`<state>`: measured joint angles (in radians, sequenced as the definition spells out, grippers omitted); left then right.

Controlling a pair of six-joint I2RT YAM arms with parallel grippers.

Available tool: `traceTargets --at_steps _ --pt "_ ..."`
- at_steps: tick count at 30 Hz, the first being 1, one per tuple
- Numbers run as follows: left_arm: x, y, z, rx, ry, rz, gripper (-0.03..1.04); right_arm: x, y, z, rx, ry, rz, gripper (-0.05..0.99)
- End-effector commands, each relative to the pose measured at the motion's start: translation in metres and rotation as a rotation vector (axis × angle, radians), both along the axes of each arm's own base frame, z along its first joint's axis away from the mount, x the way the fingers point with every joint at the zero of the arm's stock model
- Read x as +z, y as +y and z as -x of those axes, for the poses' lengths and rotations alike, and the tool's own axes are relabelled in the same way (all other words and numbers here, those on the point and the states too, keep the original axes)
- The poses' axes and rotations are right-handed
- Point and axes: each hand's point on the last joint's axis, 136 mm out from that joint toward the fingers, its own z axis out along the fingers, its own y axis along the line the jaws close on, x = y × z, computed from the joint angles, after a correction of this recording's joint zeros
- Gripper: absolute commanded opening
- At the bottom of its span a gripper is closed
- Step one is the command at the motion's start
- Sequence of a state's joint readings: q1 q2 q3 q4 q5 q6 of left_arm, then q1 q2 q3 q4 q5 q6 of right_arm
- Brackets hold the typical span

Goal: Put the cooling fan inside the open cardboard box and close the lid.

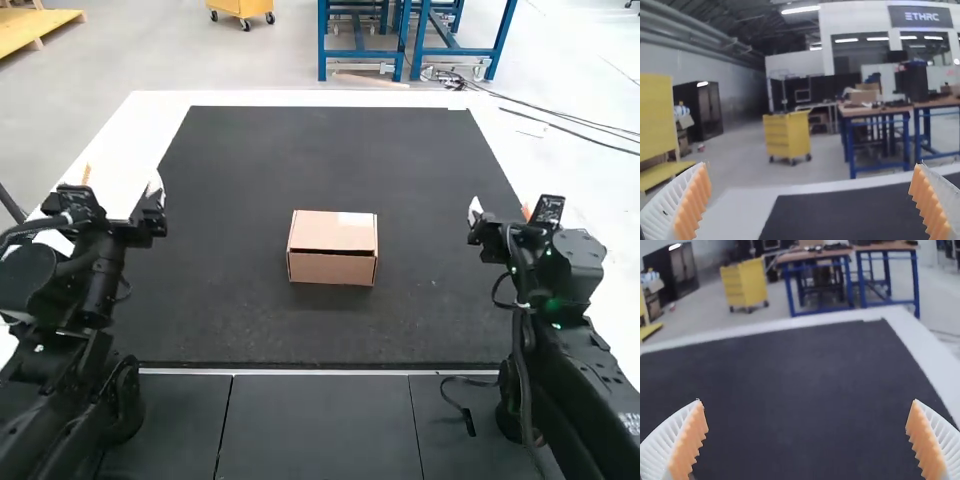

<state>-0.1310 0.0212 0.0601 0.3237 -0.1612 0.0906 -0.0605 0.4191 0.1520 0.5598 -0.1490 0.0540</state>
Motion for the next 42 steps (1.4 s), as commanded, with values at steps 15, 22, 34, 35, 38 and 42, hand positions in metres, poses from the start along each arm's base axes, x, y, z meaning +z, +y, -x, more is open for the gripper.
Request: traceTargets --at_steps 15,22,34,35,38,42 --pt "-0.093 -0.012 -0.018 -0.153 0.327 0.106 0.97 -0.097 -0.009 0.023 -0.052 0.226 0.089 0.91" --pt "-0.101 -0.012 -0.018 -0.142 0.357 0.073 0.97 -0.113 -0.011 0.026 -0.062 0.295 0.05 0.91" --pt "-0.103 -0.017 -0.018 -0.149 0.367 0.002 0.97 -0.113 -0.013 0.026 -0.071 0.297 0.035 0.91" --pt "-0.103 -0.02 -0.017 -0.164 0.366 -0.001 0.97 -0.113 -0.013 0.026 -0.071 0.294 0.039 0.91" --pt "-0.103 -0.03 -0.016 -0.202 0.363 -0.01 0.97 -0.113 -0.014 0.026 -0.073 0.295 0.055 0.91" --pt "-0.103 -0.038 -0.015 -0.234 0.363 -0.017 0.97 -0.113 -0.013 0.026 -0.071 0.295 0.058 0.91"
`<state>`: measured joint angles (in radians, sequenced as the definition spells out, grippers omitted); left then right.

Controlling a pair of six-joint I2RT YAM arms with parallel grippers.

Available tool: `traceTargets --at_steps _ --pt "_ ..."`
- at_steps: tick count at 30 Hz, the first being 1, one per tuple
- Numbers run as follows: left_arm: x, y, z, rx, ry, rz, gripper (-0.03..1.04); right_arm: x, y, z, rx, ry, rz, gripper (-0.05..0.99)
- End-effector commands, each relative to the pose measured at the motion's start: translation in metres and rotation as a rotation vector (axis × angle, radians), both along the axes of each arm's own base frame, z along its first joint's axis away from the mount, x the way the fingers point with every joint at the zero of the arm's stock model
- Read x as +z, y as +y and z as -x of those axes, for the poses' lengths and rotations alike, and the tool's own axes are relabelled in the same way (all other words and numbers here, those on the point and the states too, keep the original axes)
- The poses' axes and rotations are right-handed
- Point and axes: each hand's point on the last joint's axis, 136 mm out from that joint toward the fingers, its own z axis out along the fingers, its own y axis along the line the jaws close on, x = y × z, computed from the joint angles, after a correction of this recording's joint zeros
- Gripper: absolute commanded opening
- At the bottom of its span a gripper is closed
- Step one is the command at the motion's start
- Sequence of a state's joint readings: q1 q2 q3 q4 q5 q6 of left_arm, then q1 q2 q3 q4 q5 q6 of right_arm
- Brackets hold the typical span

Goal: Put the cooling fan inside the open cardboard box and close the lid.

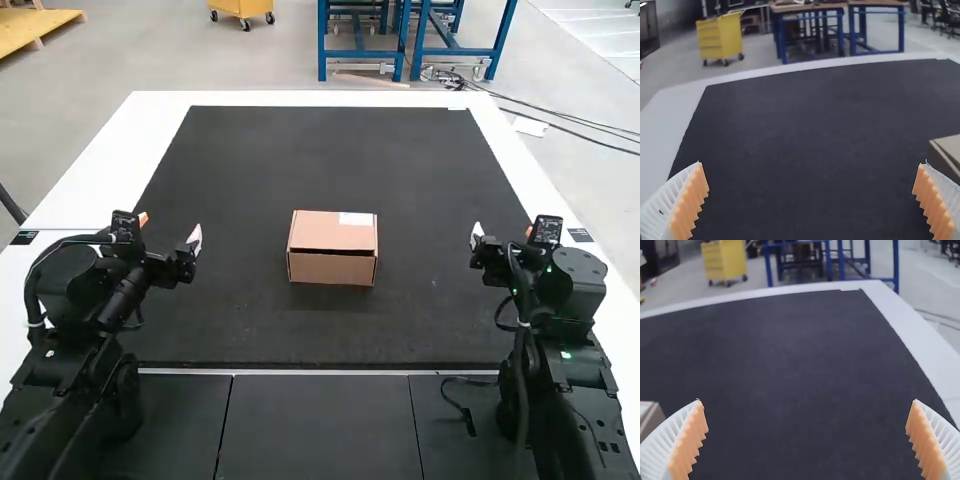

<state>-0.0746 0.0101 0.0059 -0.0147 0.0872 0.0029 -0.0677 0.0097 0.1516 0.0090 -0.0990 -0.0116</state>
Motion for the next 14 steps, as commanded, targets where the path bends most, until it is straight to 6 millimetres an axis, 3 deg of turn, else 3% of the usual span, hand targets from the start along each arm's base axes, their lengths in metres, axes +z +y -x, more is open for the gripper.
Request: traceTargets --at_steps 1,14 --pt "0.0018 -0.007 0.0014 -0.033 -0.017 -0.015 0.97 -0.0758 -0.0048 0.0004 -0.021 0.157 -0.002 0.91" --pt "0.0018 -0.0062 0.0013 -0.03 -0.017 -0.015 0.97 -0.0758 -0.0044 0.0004 -0.019 0.157 -0.002 0.91"
